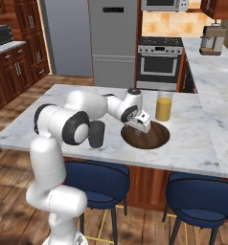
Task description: There are two ice cubes in the ice bowl. Place both ice cubes in the glass cup.
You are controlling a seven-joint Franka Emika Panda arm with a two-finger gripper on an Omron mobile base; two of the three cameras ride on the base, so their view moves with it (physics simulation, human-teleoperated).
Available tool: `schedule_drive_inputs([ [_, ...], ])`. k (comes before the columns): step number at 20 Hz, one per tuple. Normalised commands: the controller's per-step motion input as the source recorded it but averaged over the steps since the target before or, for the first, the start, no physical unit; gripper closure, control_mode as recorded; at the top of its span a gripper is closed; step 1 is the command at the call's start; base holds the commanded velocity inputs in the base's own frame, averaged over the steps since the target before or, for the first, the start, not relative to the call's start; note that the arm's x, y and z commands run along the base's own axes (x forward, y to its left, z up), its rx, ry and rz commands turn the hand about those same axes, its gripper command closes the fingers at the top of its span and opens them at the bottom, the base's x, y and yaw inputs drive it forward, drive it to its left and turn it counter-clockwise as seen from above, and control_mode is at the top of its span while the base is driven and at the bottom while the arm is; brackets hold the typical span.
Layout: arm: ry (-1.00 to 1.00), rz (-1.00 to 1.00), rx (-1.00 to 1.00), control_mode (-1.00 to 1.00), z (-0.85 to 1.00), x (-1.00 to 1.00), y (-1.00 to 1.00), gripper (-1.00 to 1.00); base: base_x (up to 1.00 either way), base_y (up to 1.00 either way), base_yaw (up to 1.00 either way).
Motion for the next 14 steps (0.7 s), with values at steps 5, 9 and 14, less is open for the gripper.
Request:
schedule_drive_inputs([
  [5, 0.0, 0.0, 0.0, -1.0, -0.32, 0.43, -0.12, -1.0, 0.0, 0.0, 0.0],
  [9, 0.0, 0.0, 0.0, -1.0, -0.19, 0.45, -0.21, -1.0, 0.0, 0.0, 0.0],
  [14, 0.0, 0.0, 0.0, -1.0, -0.24, 0.32, -0.11, -1.0, 0.0, 0.0, 0.0],
])
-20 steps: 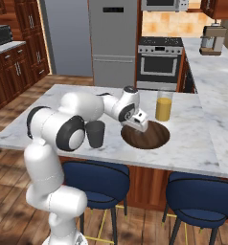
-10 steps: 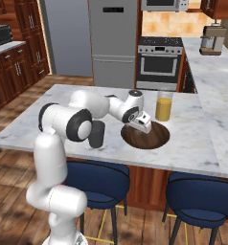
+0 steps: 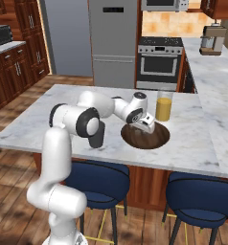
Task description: There are two ice cubes in the ice bowl. Place both ice cubes in the glass cup.
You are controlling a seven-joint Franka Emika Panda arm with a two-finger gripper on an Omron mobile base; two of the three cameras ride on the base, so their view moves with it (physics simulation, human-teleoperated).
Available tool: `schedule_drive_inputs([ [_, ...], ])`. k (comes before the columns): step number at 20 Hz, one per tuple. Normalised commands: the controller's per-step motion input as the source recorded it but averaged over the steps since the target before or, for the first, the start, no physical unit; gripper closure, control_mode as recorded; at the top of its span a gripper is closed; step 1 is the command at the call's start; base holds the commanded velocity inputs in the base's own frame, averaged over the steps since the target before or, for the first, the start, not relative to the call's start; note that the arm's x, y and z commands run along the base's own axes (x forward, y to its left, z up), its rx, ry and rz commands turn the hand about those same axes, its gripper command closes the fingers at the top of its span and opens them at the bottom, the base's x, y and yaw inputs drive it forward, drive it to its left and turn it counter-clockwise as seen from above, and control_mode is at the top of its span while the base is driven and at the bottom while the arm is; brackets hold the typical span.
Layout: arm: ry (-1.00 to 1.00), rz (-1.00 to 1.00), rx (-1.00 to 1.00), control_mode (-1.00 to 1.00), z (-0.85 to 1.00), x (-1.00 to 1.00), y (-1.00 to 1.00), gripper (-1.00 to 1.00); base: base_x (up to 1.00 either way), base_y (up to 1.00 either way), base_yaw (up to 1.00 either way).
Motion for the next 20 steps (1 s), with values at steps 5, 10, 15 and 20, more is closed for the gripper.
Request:
schedule_drive_inputs([
  [5, 0.0, 0.0, 0.0, -1.0, -0.33, 0.17, 0.0, -1.0, 0.0, 0.0, 0.0],
  [10, 0.0, 0.0, 0.0, -1.0, -0.31, 0.21, 0.0, -1.0, 0.0, 0.0, 0.0],
  [15, 0.0, 0.0, 0.0, -1.0, -0.2, 0.36, 0.0, -1.0, 0.0, 0.0, 0.0],
  [20, 0.0, 0.0, 0.0, -1.0, -0.2, 0.31, 0.0, -1.0, 0.0, 0.0, 0.0],
])
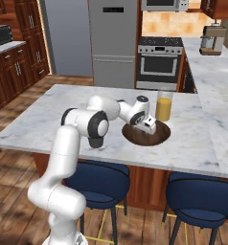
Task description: There are two ice cubes in the ice bowl. Place both ice cubes in the glass cup.
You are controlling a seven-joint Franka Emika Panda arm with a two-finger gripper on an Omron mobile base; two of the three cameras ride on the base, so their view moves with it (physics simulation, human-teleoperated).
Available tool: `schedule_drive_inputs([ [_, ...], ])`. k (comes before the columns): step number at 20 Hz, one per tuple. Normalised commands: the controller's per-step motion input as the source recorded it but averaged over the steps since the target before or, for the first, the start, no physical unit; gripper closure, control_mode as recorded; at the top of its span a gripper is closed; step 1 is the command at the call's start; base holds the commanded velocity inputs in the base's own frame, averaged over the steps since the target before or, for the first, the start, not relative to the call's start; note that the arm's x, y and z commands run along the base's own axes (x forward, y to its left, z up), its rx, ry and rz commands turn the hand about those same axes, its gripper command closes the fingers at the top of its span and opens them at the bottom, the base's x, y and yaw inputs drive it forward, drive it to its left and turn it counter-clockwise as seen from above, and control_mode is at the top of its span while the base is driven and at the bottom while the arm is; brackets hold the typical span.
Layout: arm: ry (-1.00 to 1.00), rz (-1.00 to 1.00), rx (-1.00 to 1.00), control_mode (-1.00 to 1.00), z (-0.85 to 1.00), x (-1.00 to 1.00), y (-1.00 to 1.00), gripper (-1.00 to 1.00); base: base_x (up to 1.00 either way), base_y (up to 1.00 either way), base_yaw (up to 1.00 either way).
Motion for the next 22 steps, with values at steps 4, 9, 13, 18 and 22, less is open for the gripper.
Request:
schedule_drive_inputs([
  [4, 0.0, 0.0, 0.0, -1.0, -0.16, 0.23, 0.0, 1.0, 0.0, 0.0, 0.0],
  [9, -0.01, -0.03, 0.0, -1.0, 0.0, -0.07, 0.0, 1.0, 0.0, 0.0, 0.0],
  [13, -0.02, -0.13, 0.0, -1.0, 0.18, -0.4, 0.0, 1.0, 0.0, 0.0, 0.0],
  [18, -0.03, -0.08, 0.02, -1.0, 0.91, -0.84, 0.08, 1.0, 0.0, 0.0, 0.0],
  [22, -0.02, 0.0, 0.0, -1.0, 1.0, -0.81, 0.52, 1.0, 0.0, 0.0, 0.0],
])
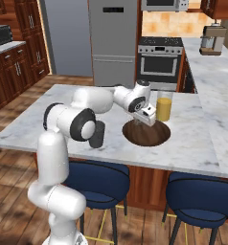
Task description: There are two ice cubes in the ice bowl. Place both ice cubes in the glass cup.
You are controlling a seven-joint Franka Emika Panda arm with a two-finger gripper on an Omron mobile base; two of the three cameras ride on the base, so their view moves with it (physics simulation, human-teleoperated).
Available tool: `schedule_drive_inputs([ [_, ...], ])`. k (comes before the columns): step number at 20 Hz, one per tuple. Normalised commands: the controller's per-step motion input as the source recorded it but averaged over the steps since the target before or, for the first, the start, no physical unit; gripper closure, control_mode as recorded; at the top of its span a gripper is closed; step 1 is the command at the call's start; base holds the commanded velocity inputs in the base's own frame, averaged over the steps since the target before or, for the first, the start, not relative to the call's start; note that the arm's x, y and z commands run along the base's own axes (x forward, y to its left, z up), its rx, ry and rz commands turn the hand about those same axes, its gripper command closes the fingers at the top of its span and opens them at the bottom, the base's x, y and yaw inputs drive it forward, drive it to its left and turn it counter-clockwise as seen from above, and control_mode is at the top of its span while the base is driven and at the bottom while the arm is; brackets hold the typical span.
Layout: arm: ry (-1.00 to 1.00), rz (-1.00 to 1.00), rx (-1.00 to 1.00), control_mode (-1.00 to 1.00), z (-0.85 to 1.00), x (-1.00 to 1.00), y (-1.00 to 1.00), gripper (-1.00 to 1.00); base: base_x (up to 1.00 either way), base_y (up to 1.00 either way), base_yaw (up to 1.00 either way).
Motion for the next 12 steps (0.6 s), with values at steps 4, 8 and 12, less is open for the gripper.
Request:
schedule_drive_inputs([
  [4, 0.03, 0.0, 0.0, -1.0, 0.76, -0.66, 0.88, 1.0, 0.0, 0.0, 0.0],
  [8, 0.1, 0.0, 0.0, -1.0, 0.43, -0.31, 1.0, 1.0, 0.0, 0.0, 0.0],
  [12, 0.07, 0.0, 0.0, -1.0, 0.44, -0.08, 1.0, 1.0, 0.0, 0.0, 0.0],
])
